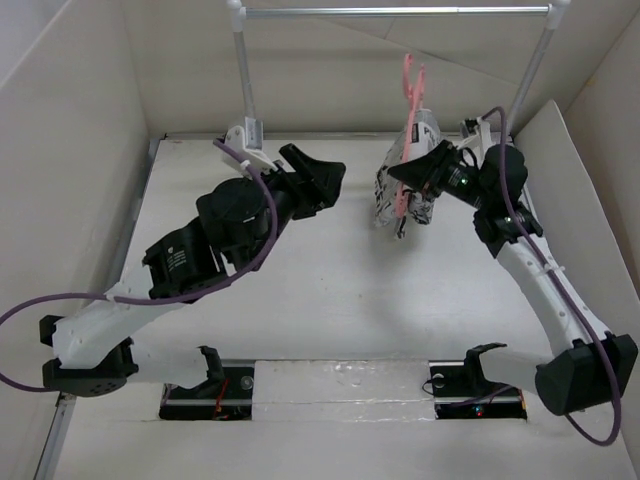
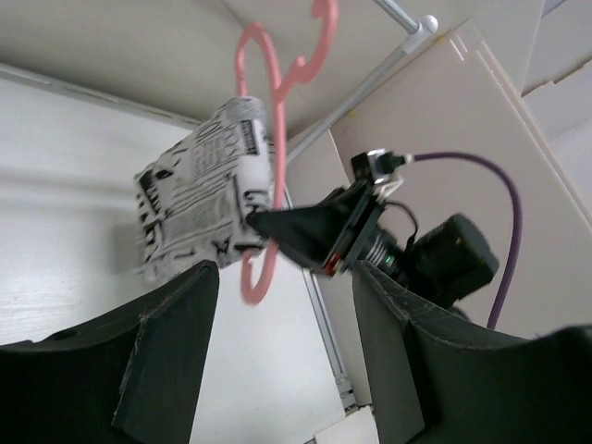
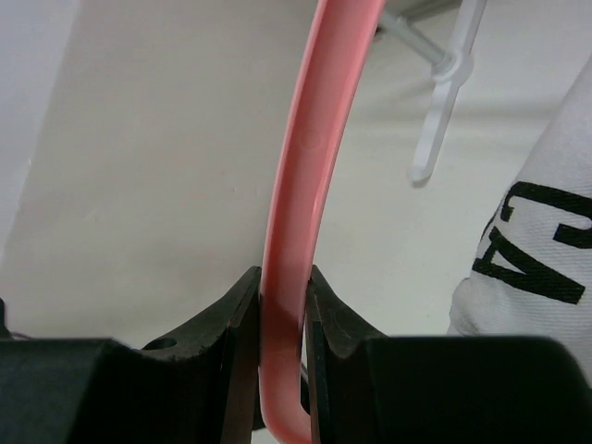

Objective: Place the trousers on the hanger
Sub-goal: Place the hanger at the clothesline.

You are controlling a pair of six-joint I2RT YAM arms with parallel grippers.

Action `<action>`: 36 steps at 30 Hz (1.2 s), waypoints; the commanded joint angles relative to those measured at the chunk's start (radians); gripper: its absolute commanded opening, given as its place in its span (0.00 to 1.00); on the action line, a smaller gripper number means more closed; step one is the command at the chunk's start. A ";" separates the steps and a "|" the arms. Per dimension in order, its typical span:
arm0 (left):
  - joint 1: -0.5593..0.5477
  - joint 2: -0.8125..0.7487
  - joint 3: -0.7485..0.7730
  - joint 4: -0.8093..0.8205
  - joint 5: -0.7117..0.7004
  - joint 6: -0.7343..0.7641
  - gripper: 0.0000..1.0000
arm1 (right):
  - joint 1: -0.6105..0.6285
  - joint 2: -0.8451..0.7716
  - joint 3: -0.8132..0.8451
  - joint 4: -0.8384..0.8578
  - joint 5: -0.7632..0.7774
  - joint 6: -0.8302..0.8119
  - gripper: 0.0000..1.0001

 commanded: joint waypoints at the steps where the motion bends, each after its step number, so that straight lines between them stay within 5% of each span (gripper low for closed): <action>1: 0.000 -0.070 -0.121 0.012 0.001 -0.057 0.55 | -0.141 0.052 0.183 0.305 -0.089 0.000 0.00; 14: -0.019 -0.285 -0.554 -0.136 0.035 -0.315 0.54 | -0.346 0.337 0.432 0.483 -0.079 0.205 0.00; 36: -0.019 -0.197 -0.525 -0.123 0.038 -0.318 0.54 | -0.550 0.534 0.510 0.632 -0.100 0.362 0.00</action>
